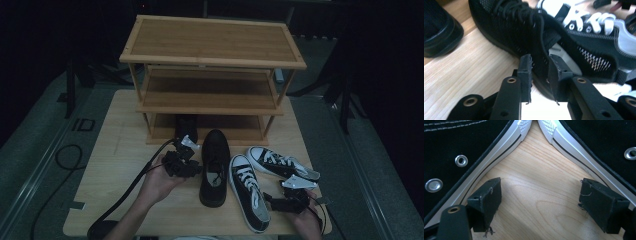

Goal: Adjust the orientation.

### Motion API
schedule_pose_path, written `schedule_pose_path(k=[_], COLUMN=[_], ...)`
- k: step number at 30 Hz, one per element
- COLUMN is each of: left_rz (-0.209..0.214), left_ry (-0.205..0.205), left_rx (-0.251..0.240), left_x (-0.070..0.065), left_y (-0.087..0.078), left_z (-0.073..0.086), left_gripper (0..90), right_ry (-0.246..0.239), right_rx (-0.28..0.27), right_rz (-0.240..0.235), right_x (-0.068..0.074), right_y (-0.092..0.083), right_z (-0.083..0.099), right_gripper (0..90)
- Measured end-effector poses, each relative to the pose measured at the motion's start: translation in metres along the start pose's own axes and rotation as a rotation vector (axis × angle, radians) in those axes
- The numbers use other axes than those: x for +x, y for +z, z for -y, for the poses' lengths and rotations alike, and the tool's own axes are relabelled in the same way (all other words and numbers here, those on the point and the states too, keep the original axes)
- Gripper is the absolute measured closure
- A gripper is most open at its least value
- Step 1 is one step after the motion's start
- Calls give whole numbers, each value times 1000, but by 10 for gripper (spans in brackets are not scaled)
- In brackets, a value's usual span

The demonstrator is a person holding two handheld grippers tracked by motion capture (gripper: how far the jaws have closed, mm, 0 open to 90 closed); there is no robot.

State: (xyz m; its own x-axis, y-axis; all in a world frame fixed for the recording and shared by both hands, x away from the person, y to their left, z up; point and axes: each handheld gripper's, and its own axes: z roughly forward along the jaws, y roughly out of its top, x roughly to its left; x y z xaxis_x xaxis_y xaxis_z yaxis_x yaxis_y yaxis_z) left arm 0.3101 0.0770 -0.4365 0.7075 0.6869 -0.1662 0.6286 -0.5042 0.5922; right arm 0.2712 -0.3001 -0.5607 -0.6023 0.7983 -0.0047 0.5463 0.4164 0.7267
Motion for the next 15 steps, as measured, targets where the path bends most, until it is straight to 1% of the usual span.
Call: schedule_pose_path(k=[1, 2, 4, 8, 11, 13, 15], left_rz=[-6, -12, -12, -4, -9, -12, -17], left_ry=[-2, -12, -25, -42, -39, -50, -52], left_rx=[0, -11, -21, -23, -11, -5, 5], left_x=[0, -1, -2, -4, -6, -7, -7], left_y=[0, 0, 0, 2, 6, 11, 15], left_z=[-2, -3, -6, -10, -13, -15, -17], left_gripper=[701, 687, 670, 645, 633, 624, 609], right_ry=[0, -1, 0, 0, -1, 0, -1], right_rx=[0, 0, 0, 0, 0, 0, 0], right_rz=[0, 0, 0, 0, 1, 0, 1], right_x=[0, 0, 0, 0, 0, 0, 0], right_y=[0, 0, 0, 0, 0, 0, 0], right_z=[0, 0, 0, 0, 0, 0, 0], right_gripper=[180, 180, 180, 180, 180, 180, 180])
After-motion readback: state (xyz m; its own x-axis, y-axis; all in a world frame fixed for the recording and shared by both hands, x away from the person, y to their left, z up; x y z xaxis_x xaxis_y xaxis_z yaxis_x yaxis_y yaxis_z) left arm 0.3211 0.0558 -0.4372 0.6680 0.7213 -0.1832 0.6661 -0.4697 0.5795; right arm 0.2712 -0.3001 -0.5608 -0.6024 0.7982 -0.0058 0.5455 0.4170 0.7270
